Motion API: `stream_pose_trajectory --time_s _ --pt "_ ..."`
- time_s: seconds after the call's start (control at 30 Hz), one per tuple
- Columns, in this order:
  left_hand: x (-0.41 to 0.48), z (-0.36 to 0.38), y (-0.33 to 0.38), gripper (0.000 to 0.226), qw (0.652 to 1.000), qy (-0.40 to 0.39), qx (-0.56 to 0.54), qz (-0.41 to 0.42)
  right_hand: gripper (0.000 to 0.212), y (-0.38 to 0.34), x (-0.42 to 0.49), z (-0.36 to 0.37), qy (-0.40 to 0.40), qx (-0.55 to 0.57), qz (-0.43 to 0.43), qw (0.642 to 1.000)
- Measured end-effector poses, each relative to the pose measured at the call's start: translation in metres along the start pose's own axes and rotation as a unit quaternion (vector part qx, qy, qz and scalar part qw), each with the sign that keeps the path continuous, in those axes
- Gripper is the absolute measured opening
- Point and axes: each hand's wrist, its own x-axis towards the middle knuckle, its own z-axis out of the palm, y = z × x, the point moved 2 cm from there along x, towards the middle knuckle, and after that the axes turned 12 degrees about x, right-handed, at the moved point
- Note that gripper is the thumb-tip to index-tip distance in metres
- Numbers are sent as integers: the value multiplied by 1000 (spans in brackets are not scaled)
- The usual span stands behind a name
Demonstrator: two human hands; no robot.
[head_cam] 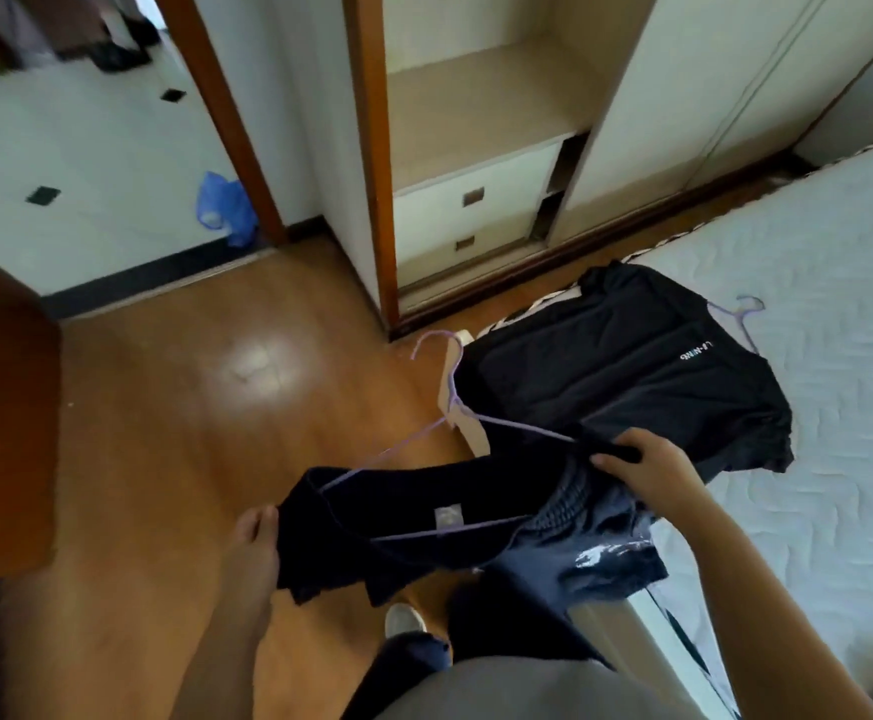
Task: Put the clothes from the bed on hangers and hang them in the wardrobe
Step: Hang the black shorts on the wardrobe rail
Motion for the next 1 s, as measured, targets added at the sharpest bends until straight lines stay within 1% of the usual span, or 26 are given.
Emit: stream_pose_trajectory --time_s 0.07,0.17,0.23,0.3,0.37,0.4,0.43,0.47,0.5,0.57,0.63,0.67,0.7,0.73,0.8,0.83,0.9,1.0 --pt "9 -12 5 41 999 18 -30 -13 20 -24 19 13 -17 -7 -18 1000" --pt "26 -24 27 34 999 39 -37 -3 20 -54 49 25 -31 -8 -39 999" --pt "50 -31 47 39 998 46 -39 12 20 -73 75 30 -32 28 -40 998" --pt "75 -35 76 40 998 63 -14 25 19 -93 105 31 -25 89 -37 995" --pt "103 -38 113 31 994 87 26 55 17 -117 144 27 -12 137 -46 989" --pt "116 -39 132 36 990 104 58 72 17 -130 164 23 -6 151 -53 987" --pt "127 -41 154 44 983 126 98 94 17 -144 183 17 -2 163 -59 985" --pt "134 -43 181 47 971 152 143 117 17 -159 201 10 3 174 -67 982" --pt "139 -43 209 44 959 171 173 148 17 -172 218 2 10 186 -77 980" --pt "149 -41 262 37 938 187 200 212 15 -194 251 -14 34 209 -95 973" --pt "157 -34 310 33 904 222 241 274 14 -216 284 -29 58 226 -114 966" --pt "164 -30 326 32 889 241 263 288 14 -225 298 -35 68 234 -117 963" --pt "168 -24 341 31 881 250 277 292 14 -233 311 -41 78 243 -115 960" --pt "177 -19 351 28 888 238 270 285 16 -240 323 -46 86 256 -112 956" --pt "194 -3 369 24 925 167 213 266 18 -248 343 -57 103 277 -108 949" --pt "204 5 378 23 936 135 190 263 18 -251 352 -63 111 284 -109 946" --pt "224 20 397 21 938 109 181 276 15 -251 369 -76 129 288 -108 943" --pt "252 46 432 20 922 84 196 322 17 -244 388 -97 178 291 -99 935"
